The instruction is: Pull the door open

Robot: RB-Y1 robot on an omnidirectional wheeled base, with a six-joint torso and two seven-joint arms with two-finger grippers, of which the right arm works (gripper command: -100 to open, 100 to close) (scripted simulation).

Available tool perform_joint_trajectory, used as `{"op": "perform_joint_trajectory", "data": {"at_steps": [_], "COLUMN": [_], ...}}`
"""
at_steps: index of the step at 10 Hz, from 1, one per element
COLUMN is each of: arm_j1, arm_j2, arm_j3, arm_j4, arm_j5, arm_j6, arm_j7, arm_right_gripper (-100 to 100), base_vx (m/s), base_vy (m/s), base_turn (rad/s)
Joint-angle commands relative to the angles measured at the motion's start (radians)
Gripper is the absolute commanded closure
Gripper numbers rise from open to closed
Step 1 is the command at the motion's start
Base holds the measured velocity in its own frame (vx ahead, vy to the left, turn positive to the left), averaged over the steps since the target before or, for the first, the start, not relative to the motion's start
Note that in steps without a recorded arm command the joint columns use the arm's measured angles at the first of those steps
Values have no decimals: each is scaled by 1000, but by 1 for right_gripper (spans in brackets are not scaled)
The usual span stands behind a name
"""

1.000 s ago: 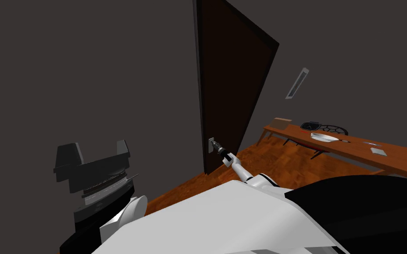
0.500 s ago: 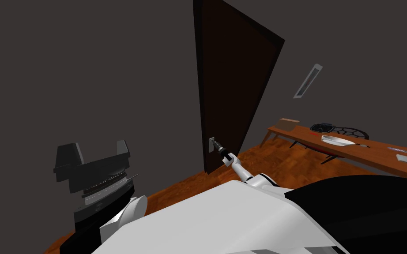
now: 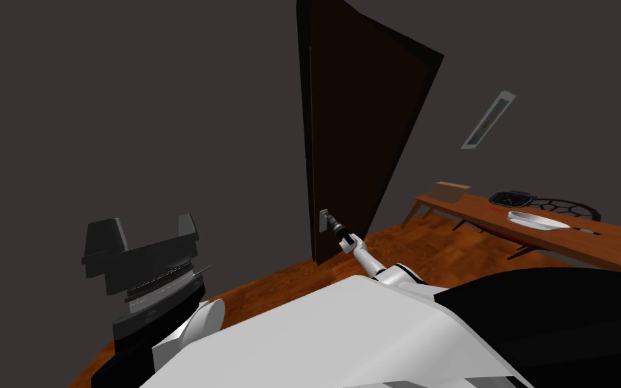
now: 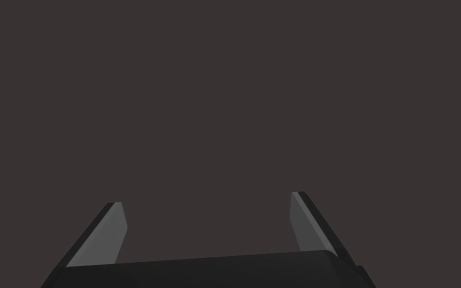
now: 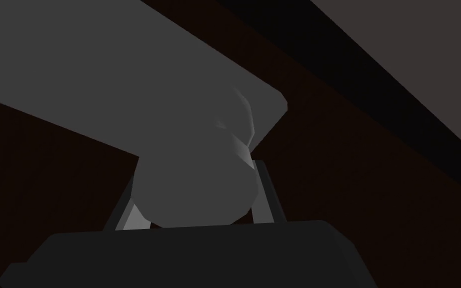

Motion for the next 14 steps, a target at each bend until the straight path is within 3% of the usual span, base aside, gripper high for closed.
{"op": "perform_joint_trajectory", "data": {"at_steps": [1, 3, 4, 6, 7, 9, 10, 12, 13, 14], "arm_j1": [-1, -4, -4, -7, -7, -10, -10, -13, -13, -15], "arm_j2": [8, 7, 7, 6, 6, 6, 6, 5, 5, 5], "arm_j3": [7, 12, 12, 17, 17, 22, 22, 27, 27, 29], "arm_j4": [-3, -1, -1, 2, 2, 4, 4, 6, 6, 7], "arm_j5": [-17, -81, -81, -146, -146, -213, -213, -280, -280, -313], "arm_j6": [-2, 4, 4, 10, 10, 16, 16, 22, 22, 25], "arm_j7": [-32, -95, -108, -170, -183, -244, -258, -319, -333, -371], "arm_right_gripper": [100, 100, 100, 100, 100, 100, 100, 100, 100, 100], "base_vx": [-63, -59, -56, -68, -62, -64, -46, -78, -59, -52], "base_vy": [-43, -54, -50, -41, -50, -47, -45, -53, -39, -33], "base_turn": [64, 126, 71, 120, 60, 127, 70, 130, 75, 71]}}
